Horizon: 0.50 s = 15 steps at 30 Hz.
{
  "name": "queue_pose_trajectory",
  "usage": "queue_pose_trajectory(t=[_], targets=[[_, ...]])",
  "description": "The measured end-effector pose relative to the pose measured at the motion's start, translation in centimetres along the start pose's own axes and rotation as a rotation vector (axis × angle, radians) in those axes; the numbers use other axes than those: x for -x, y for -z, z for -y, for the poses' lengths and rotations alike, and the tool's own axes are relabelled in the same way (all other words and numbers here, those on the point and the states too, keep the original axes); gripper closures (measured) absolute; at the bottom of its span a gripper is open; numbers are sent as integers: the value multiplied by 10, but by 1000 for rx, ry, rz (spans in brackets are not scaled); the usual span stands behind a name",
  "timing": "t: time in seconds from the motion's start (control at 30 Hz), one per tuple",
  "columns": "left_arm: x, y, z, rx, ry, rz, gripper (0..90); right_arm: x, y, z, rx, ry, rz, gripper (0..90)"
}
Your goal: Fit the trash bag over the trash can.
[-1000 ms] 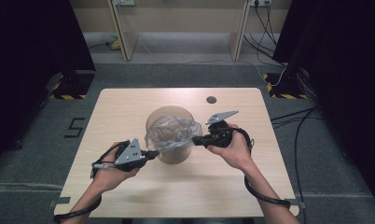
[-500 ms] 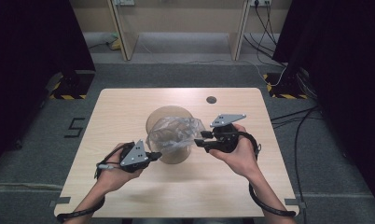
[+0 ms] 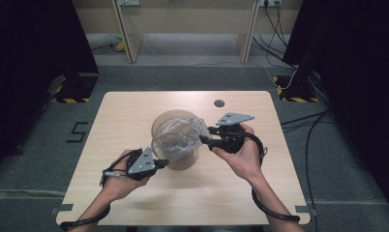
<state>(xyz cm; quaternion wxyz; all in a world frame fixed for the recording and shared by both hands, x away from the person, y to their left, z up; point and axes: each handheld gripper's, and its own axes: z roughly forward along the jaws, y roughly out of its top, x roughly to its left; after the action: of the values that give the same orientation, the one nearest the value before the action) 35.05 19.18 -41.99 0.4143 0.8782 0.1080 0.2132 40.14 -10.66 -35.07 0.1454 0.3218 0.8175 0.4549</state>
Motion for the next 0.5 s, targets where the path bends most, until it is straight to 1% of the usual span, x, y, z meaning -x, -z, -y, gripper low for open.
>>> queue_pose_trajectory(t=[0.03,0.1,0.13,0.23,0.33,0.4,0.5], targets=[[0,0,0,-1,-1,-1,899,3,-3,1,-9,-10,11,697],[1,-2,1,-6,-1,0,899,7,-7,2,-29,-15,32,753],[0,-3,2,-12,-2,3,899,9,-10,3,-40,-29,36,766],[0,-4,4,-17,5,5,899,16,-18,7,-68,-35,71,770],[0,-5,6,-23,9,3,899,21,-26,10,-95,-42,94,764],[0,-3,8,-22,17,-1,899,23,-31,10,-106,-38,105,760],[-1,-1,11,-24,24,-7,899,26,-37,9,-107,-36,125,753]])
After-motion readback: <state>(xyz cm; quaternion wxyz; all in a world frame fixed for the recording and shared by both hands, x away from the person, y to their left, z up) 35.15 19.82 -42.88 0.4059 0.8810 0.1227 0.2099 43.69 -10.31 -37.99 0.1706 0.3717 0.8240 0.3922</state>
